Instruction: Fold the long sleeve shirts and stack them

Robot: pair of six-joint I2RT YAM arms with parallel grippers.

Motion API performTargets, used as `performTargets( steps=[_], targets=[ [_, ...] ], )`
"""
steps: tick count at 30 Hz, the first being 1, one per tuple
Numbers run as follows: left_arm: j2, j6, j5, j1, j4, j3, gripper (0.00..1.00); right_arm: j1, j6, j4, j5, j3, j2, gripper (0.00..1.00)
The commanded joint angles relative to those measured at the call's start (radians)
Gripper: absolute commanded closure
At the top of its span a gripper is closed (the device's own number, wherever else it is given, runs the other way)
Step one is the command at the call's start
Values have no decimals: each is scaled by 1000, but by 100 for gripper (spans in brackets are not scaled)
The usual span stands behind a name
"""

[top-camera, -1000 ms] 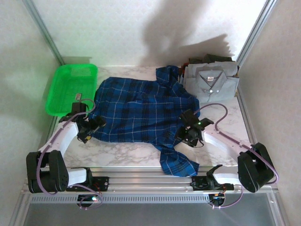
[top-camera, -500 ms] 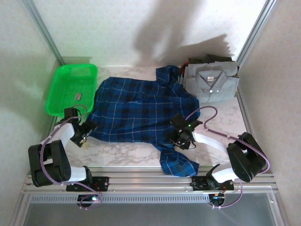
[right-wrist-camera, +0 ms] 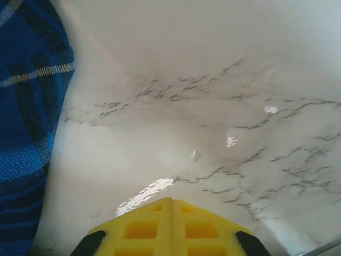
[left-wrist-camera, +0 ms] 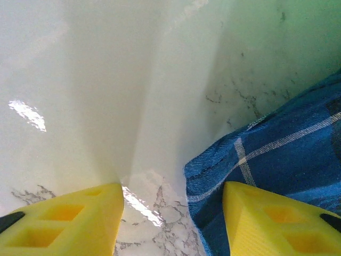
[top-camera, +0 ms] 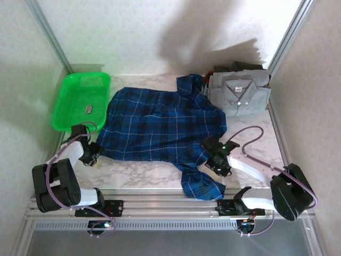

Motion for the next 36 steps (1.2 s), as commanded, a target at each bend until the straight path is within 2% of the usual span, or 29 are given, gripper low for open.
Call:
performTargets(
  steps=[1, 3, 4, 7, 10, 13, 16, 18, 20, 24, 28, 36],
  targets=[
    [-8, -13, 3, -1, 87, -21, 44, -3, -24, 30, 24, -26, -69, 82],
    [-22, -18, 9, -1, 83, -14, 43, -5, -41, 81, -1, -37, -94, 67],
    [-22, -19, 19, 0, 87, -10, 44, -4, -47, 90, -4, -34, -92, 63],
    [2, -17, 38, -1, 101, -7, 50, -5, -70, 174, -43, -36, -57, 60],
    [21, -11, 50, -1, 119, -2, 67, -5, -80, 246, -64, -19, -7, 59],
    [26, -7, 68, 0, 126, 5, 78, -4, -94, 266, -59, 17, 55, 59],
    [26, 0, 78, 0, 127, 4, 87, -6, -96, 309, -69, 22, 113, 62],
    [27, 3, 83, -1, 126, -2, 95, -6, -90, 326, -68, 24, 155, 65],
    [23, 4, 83, -1, 126, -9, 100, -8, -74, 366, -67, 20, 187, 70],
    [19, 18, 88, -1, 120, -12, 100, -17, -37, 300, -6, 39, 217, 85],
    [9, 31, 86, 0, 104, -9, 100, -64, -19, 219, 31, 16, 149, 100],
    [-18, 28, 119, -3, 91, -14, 100, -97, -47, 31, 50, 8, -10, 100]
  ],
)
